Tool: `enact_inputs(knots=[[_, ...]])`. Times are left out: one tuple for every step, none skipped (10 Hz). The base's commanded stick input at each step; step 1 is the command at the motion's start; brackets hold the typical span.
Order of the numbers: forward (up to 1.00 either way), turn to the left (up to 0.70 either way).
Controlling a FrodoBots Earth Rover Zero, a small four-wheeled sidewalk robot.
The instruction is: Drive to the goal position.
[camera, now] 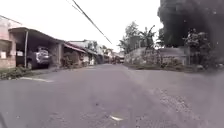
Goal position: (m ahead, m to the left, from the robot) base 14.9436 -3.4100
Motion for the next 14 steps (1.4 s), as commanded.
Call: enact_inputs(knots=[[1.0, 0.0], [1.0, 0.0], [1.0, 0.0], [1.0, 0.0], [1.0, 0.0], [1.0, 0.0], [1.0, 0.0], [1.0, 0.0], [1.0, 0.0], [1.0, 0.0], [1.0, 0.0], [1.0, 0.0], [1.0, 0.0], [1.0, 0.0]])
